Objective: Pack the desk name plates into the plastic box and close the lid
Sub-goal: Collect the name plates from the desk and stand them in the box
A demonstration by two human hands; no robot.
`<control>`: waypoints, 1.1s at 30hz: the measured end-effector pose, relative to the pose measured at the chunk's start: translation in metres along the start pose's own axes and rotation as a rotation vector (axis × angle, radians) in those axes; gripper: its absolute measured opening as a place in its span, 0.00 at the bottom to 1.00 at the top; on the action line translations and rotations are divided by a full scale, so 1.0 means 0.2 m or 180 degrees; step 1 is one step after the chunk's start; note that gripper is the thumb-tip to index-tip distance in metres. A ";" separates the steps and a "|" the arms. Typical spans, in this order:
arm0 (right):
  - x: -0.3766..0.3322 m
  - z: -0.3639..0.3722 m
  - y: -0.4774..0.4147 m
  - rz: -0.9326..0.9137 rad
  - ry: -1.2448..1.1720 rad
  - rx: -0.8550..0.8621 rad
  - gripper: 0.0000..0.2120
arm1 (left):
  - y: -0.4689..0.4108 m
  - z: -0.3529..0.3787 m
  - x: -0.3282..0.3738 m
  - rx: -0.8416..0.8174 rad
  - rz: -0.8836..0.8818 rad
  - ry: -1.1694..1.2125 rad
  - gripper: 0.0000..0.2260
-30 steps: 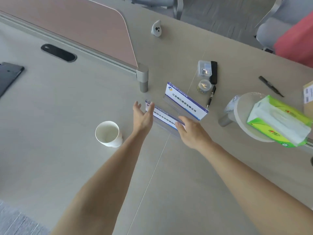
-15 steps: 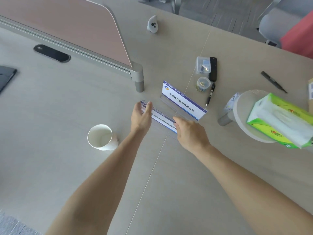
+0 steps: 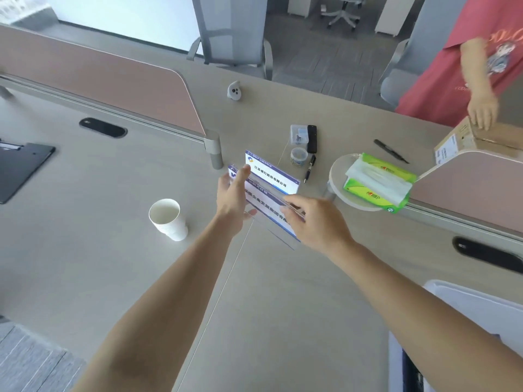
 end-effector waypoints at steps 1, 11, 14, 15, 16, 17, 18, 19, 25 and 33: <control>-0.01 -0.04 0.07 -0.0075 -0.0467 -0.0016 0.07 | 0.05 0.03 0.02 -0.0011 0.0063 -0.0015 0.17; -0.11 -0.28 0.68 -0.0802 -0.1760 -0.0505 0.19 | 0.55 0.24 0.06 -0.0575 -0.0149 0.0053 0.17; -0.15 -0.33 0.80 -0.0844 -0.1350 -0.0366 0.20 | 0.64 0.30 0.05 -0.0905 -0.0335 0.0025 0.18; -0.18 -0.33 0.84 -0.0820 -0.1259 -0.0331 0.21 | 0.67 0.32 0.04 -0.1004 -0.0388 -0.0005 0.20; -0.20 -0.34 0.89 -0.0771 -0.1188 -0.0292 0.22 | 0.70 0.34 0.04 -0.1095 -0.0425 -0.0036 0.21; -0.24 -0.34 0.93 -0.0717 -0.1119 -0.0241 0.23 | 0.73 0.35 0.04 -0.1184 -0.0458 -0.0075 0.21; -0.27 -0.34 0.97 -0.0659 -0.1034 -0.0187 0.24 | 0.76 0.37 0.03 -0.1284 -0.0489 -0.0117 0.20; -0.30 -0.34 1.01 -0.0581 -0.0924 -0.0160 0.25 | 0.79 0.39 0.03 -0.1396 -0.0498 -0.0165 0.18; -0.43 -0.30 1.28 0.0462 -0.0485 -0.0361 0.25 | 0.90 0.52 -0.01 -0.1743 -0.0380 -0.0735 0.21; -0.39 -0.42 1.60 0.1723 -0.0466 -0.0545 0.42 | 1.13 0.85 -0.16 -0.2254 0.0066 -0.1213 0.13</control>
Point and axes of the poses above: each hand's wrist, its own y-axis away from the middle knuckle, its own z-axis out of the palm, x = y × z, the point moved 1 cm from there along -y, towards the middle knuckle, and after that the axes turned 15 degrees about -x, right-handed, at the moved point
